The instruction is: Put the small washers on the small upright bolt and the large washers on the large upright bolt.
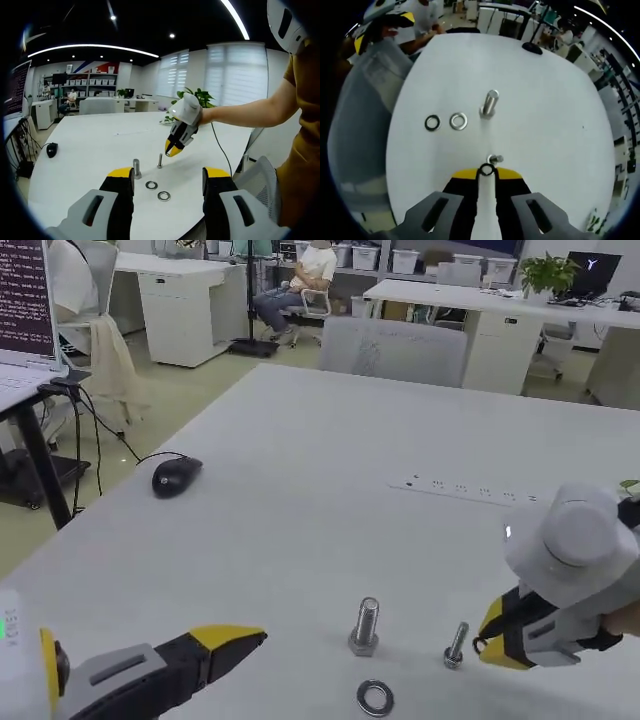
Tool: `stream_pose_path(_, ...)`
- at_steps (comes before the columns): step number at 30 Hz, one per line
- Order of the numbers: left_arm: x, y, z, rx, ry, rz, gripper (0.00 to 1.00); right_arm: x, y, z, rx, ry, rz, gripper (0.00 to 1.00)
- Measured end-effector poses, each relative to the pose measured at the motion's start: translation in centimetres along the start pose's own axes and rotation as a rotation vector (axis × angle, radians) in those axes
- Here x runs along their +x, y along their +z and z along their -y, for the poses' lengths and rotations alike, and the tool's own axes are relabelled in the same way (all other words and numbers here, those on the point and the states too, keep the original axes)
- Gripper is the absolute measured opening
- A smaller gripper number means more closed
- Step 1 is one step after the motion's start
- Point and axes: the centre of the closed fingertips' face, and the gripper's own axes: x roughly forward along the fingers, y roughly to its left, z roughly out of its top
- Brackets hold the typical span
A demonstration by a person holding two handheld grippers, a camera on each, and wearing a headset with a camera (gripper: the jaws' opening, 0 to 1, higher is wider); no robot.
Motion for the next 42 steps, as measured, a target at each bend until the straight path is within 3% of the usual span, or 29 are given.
stream_pose_path(14,0.1,-0.1,-0.2,-0.01,0.008,0.001,0.54,0.2,0.7,1.3,-0.043,-0.003,-0.017,0.12)
stream_pose_path(42,0.1,-0.4,-0.9,-0.02,0.016,-0.01,0.53,2.7,0.5,1.2,-0.093,0.042,-0.057,0.13)
